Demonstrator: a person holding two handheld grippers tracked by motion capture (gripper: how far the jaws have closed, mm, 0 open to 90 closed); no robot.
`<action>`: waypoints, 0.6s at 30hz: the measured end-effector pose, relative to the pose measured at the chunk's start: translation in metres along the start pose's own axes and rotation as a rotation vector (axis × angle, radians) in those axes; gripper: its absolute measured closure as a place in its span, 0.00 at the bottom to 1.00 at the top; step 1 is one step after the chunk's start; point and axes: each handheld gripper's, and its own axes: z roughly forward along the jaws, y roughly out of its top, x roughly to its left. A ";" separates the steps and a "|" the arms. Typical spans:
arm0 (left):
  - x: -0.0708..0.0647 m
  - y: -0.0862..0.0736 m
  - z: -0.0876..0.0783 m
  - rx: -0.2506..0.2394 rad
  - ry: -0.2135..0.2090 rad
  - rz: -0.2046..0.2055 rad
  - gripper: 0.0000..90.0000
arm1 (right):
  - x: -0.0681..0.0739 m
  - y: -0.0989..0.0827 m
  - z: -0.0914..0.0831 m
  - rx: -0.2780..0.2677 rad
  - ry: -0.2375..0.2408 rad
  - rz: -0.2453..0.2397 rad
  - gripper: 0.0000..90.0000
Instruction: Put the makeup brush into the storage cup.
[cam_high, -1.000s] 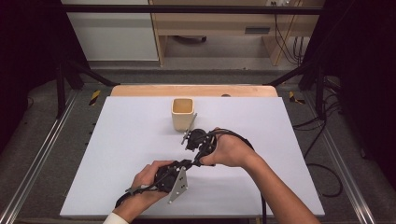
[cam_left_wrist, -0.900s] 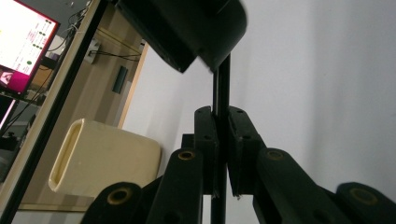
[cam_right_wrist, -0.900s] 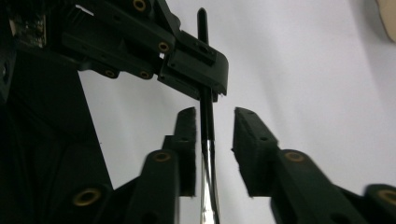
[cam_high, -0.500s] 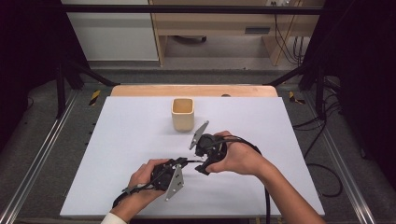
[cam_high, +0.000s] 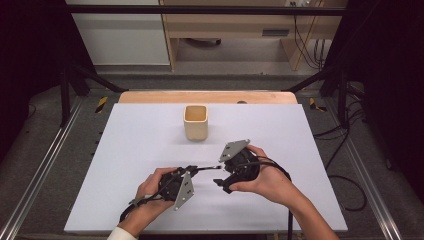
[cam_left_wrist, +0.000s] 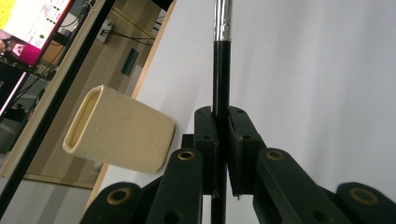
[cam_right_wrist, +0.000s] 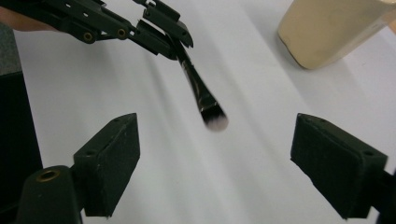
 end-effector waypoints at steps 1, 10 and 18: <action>0.000 -0.001 0.000 -0.009 0.004 -0.021 0.93 | 0.000 -0.003 0.000 -0.008 -0.006 0.007 0.14; 0.006 -0.006 -0.003 -0.003 0.019 -0.072 0.93 | -0.010 -0.032 0.005 -0.107 -0.055 0.112 0.08; 0.011 -0.010 -0.004 -0.012 0.035 -0.131 0.93 | -0.013 -0.053 0.011 -0.166 -0.093 0.181 0.07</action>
